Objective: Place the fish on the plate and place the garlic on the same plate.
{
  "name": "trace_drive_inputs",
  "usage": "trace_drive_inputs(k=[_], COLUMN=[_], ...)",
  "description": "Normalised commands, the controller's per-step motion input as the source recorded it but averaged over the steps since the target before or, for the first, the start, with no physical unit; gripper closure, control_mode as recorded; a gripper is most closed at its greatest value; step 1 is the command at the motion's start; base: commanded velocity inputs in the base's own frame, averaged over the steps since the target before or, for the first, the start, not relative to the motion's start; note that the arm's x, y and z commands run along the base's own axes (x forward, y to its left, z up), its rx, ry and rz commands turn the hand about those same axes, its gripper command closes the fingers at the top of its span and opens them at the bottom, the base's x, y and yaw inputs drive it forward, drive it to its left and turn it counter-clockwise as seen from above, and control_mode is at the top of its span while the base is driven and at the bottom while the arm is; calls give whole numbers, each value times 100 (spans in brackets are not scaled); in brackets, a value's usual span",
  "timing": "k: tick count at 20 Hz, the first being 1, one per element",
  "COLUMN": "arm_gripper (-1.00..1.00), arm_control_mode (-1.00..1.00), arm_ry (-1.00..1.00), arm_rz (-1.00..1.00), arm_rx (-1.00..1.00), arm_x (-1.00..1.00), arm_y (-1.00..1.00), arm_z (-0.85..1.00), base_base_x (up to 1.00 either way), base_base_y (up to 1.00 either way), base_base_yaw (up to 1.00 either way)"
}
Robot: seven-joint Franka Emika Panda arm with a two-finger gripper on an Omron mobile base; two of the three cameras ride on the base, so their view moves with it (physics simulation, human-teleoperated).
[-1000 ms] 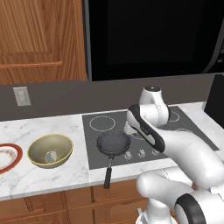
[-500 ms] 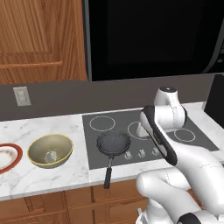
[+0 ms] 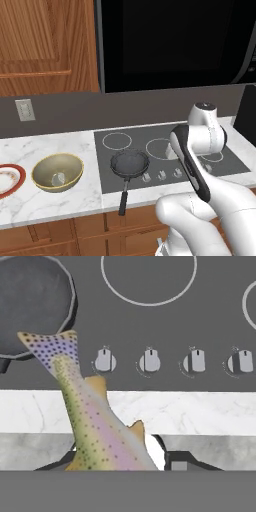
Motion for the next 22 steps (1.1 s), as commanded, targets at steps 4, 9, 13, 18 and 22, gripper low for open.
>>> trace_drive_inputs(k=[4, 9, 13, 18, 22], arm_gripper=[100, 100, 100, 100, 100], arm_control_mode=[-100, -100, -100, -100, -100], arm_ry=[3, 2, 0, 0, 0], arm_rz=[-6, -1, 0, 0, 0], arm_rx=[0, 0, 0, 0, 0], arm_x=[-1, 0, 0, 0, -2], arm_y=[0, 0, 0, 0, 0], arm_z=[16, 7, 0, 0, 0], base_base_x=[0, 0, 0, 0, 0], base_base_y=[0, 0, 0, 0, 0], base_base_yaw=[0, 0, 0, 0, 0])
